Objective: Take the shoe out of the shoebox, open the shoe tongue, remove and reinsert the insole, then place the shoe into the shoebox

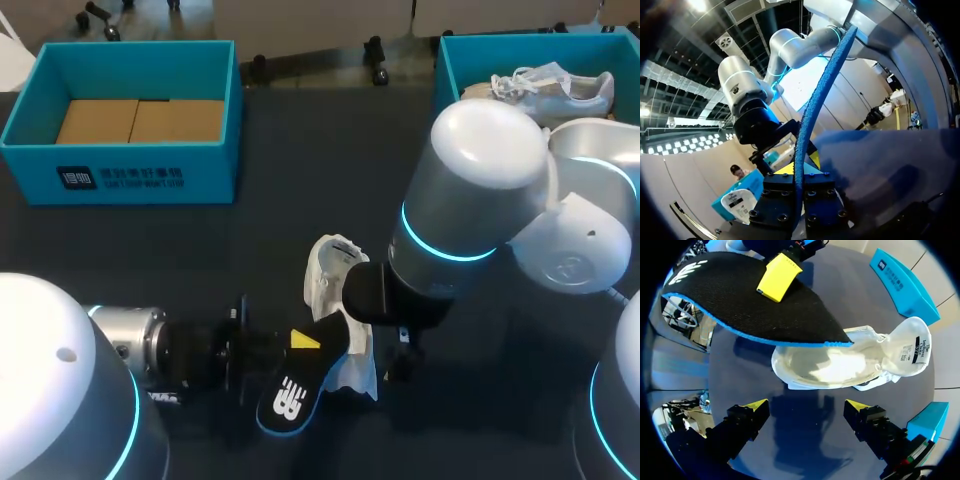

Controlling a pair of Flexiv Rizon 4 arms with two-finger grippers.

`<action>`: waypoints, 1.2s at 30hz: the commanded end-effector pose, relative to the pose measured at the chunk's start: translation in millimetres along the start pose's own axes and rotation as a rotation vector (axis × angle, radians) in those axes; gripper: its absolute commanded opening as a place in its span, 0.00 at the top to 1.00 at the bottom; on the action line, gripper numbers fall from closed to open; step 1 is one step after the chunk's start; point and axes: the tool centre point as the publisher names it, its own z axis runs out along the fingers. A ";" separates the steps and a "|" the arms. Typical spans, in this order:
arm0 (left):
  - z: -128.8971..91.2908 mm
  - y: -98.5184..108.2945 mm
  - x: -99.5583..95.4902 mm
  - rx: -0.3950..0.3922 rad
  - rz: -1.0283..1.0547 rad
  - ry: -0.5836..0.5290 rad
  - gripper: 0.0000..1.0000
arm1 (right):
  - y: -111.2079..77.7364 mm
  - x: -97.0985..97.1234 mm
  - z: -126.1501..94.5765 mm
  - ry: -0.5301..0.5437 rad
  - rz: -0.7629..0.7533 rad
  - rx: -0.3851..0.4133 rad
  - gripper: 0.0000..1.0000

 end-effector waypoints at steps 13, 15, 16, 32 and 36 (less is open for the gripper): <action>-1.0 -5.6 2.7 0.036 -0.019 0.036 1.00 | 0.7 0.4 2.2 0.000 0.000 -0.001 0.00; 0.4 -9.4 2.5 0.045 -0.016 0.043 1.00 | 0.7 0.4 2.2 0.000 0.000 -0.001 0.00; 1.0 -10.9 2.3 0.048 -0.014 0.046 1.00 | 0.7 0.4 2.2 0.000 0.000 -0.001 0.00; 24.7 -21.5 2.2 0.090 0.015 0.104 1.00 | 0.7 0.4 2.2 0.000 0.000 -0.001 0.00; 29.6 -22.3 1.0 0.097 0.029 0.109 1.00 | 0.7 0.4 2.2 0.000 0.000 -0.001 0.00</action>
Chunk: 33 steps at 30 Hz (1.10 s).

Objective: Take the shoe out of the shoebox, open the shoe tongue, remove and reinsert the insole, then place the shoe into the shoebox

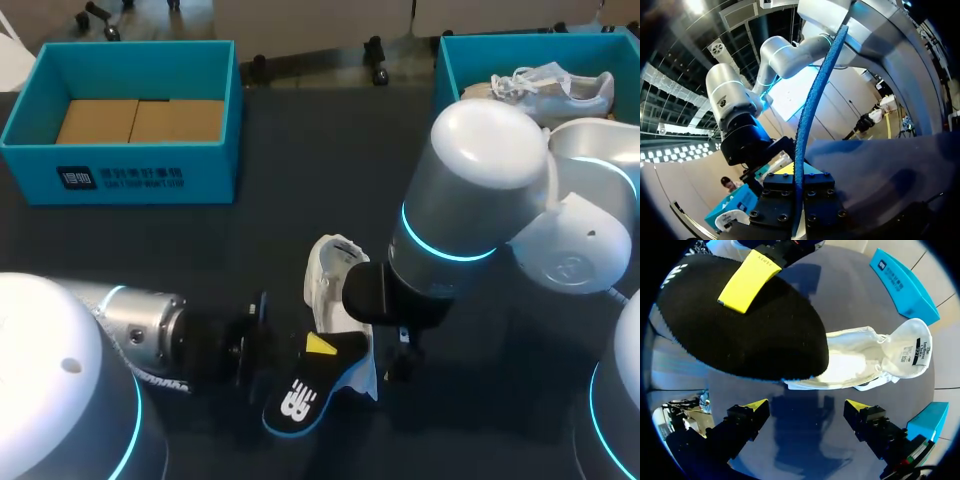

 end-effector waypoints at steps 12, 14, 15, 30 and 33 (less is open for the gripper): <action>5.7 -2.3 -2.6 0.025 -0.004 0.044 1.00 | 0.8 0.4 2.1 0.000 0.001 -0.001 0.00; 5.7 -2.3 -2.6 0.025 -0.004 0.044 1.00 | 0.8 0.4 2.1 0.000 0.001 -0.001 0.00; 5.7 -2.3 -2.6 0.025 -0.004 0.044 1.00 | 0.8 0.4 2.1 0.000 0.001 -0.001 0.00; 11.9 7.5 -5.3 0.015 0.002 0.040 1.00 | 0.8 0.4 2.1 0.000 0.001 -0.001 0.00; 13.8 11.3 -6.8 0.013 0.003 0.040 1.00 | 0.8 0.4 2.1 0.000 0.001 -0.001 0.00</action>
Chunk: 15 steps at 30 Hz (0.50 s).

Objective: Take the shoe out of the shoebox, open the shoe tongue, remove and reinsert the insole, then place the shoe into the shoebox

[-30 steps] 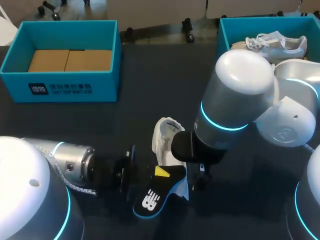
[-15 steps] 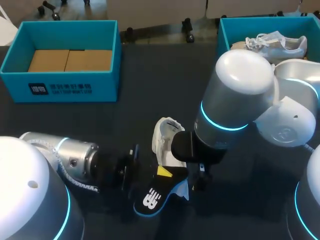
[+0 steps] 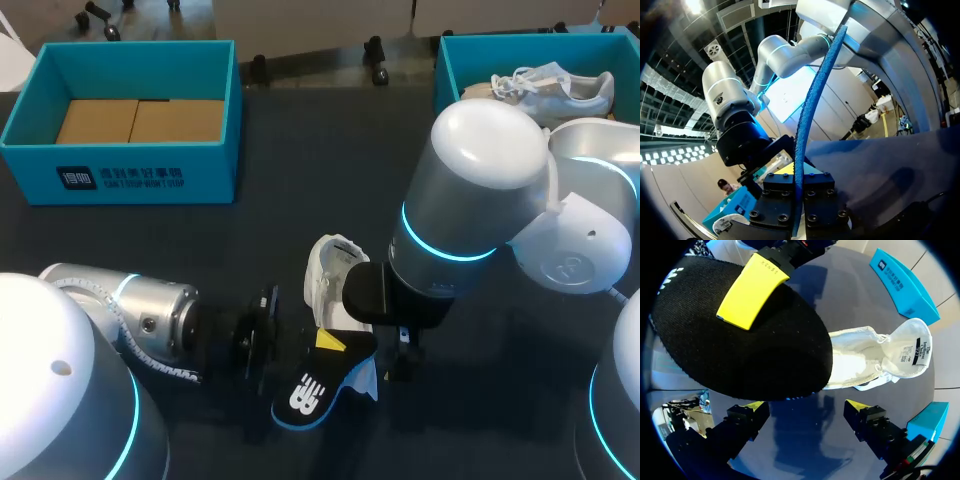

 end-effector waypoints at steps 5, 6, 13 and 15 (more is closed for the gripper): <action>8.2 14.4 -2.6 -0.020 0.003 0.010 1.00 | 0.9 0.4 2.3 0.000 0.001 0.000 0.00; 8.1 16.4 -2.3 -0.022 -0.001 0.009 1.00 | 0.9 0.4 2.3 0.000 0.001 0.000 0.00; 1.0 16.6 -1.3 -0.014 -0.031 0.005 1.00 | 0.9 0.4 2.3 0.000 0.001 0.000 0.00; -0.4 17.5 -1.0 -0.014 -0.030 0.006 1.00 | 0.9 0.4 2.3 0.000 0.001 0.000 0.00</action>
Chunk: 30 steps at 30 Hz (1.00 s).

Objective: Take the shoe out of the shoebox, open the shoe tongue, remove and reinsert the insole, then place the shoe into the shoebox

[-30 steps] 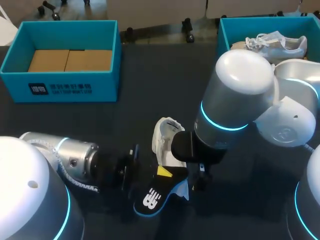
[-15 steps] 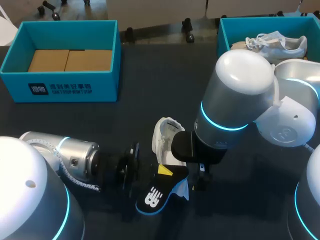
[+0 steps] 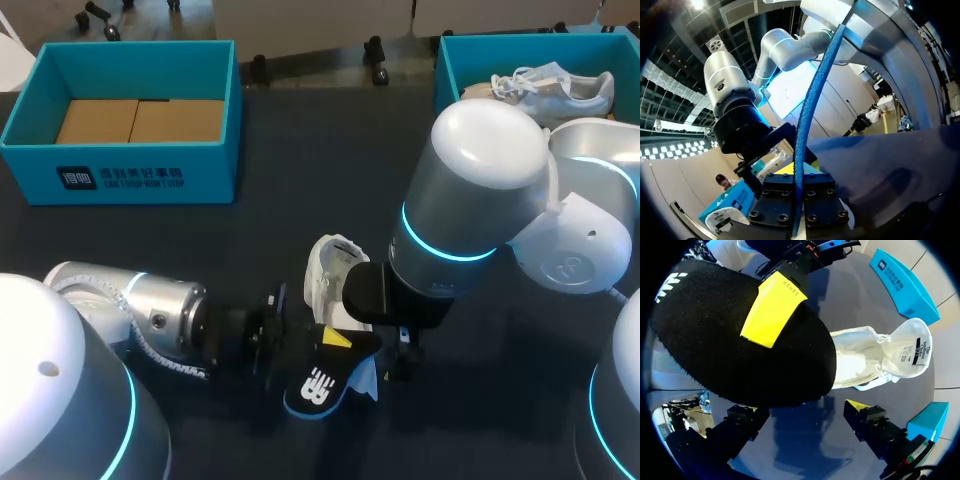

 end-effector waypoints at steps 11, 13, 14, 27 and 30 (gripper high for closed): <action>-6.7 7.5 -1.1 -0.008 -0.014 -0.001 1.00 | 1.0 0.4 2.3 0.000 0.001 0.000 0.00; -6.9 7.3 -0.9 -0.005 -0.016 0.000 1.00 | 1.0 0.4 2.3 0.000 0.001 0.000 0.00; -6.9 7.2 -0.8 -0.002 -0.016 0.001 1.00 | 1.0 0.4 2.3 0.000 0.001 0.000 0.00; -0.3 9.2 0.7 0.034 -0.011 0.020 1.00 | 1.0 0.4 2.3 0.000 0.001 0.000 0.00; 0.2 11.7 0.2 0.030 -0.012 0.020 1.00 | 1.0 0.4 2.3 0.000 0.001 0.000 0.00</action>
